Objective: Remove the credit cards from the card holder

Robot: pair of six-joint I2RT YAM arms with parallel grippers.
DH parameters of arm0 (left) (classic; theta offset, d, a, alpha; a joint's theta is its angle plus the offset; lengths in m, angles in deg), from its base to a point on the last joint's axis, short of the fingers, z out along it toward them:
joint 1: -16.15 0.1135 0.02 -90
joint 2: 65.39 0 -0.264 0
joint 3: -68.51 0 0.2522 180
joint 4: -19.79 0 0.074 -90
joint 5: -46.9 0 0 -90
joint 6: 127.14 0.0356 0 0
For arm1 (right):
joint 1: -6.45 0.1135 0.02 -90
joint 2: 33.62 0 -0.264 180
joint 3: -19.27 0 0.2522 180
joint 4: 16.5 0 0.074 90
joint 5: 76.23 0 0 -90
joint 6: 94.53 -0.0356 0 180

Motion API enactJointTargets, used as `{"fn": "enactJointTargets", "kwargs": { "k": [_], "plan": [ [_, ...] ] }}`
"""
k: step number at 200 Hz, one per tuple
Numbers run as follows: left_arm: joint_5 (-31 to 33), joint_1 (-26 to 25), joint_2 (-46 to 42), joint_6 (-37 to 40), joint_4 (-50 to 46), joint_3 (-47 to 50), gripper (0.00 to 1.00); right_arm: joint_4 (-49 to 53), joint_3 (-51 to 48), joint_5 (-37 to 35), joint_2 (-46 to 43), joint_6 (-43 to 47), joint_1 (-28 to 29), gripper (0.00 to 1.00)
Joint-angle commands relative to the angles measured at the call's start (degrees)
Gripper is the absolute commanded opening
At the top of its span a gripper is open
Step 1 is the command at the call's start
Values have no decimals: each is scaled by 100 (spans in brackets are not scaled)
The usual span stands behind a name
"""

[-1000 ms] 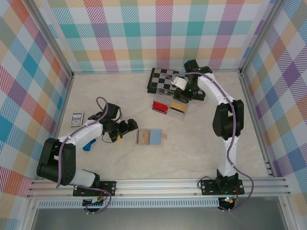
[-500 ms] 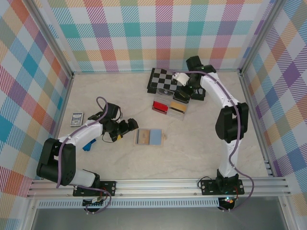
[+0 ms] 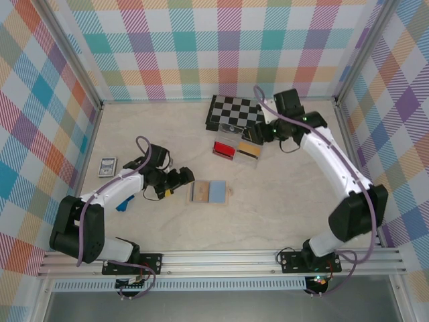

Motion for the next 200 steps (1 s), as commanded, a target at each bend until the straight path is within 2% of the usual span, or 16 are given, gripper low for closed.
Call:
{"fn": "enactJointTargets", "kwargs": {
  "k": [1, 33, 58, 86, 143, 200],
  "plan": [
    [-81, -173, -49, -170, -122, -155, 96, -693, -808, -7, -719, -1754, 168, 61],
    [-50, -307, 11, -280, -16, -167, 95, -795, -1563, -161, -1052, -2700, 527, 61],
    [-88, -389, 65, -409, 109, -166, 93, -990, -1856, -238, -804, -3217, 1153, 61],
    [-254, -483, 210, -521, 313, -137, 81, -1356, -1936, -265, -160, -3745, 1893, 58],
    [-169, -545, 502, -673, 494, -92, 54, -1372, -1132, -166, 1409, -4019, 2727, 49],
    [33, -447, 601, -812, 619, 54, 42, -892, -372, -347, 2338, -3842, 2909, 43]
  ]
}}
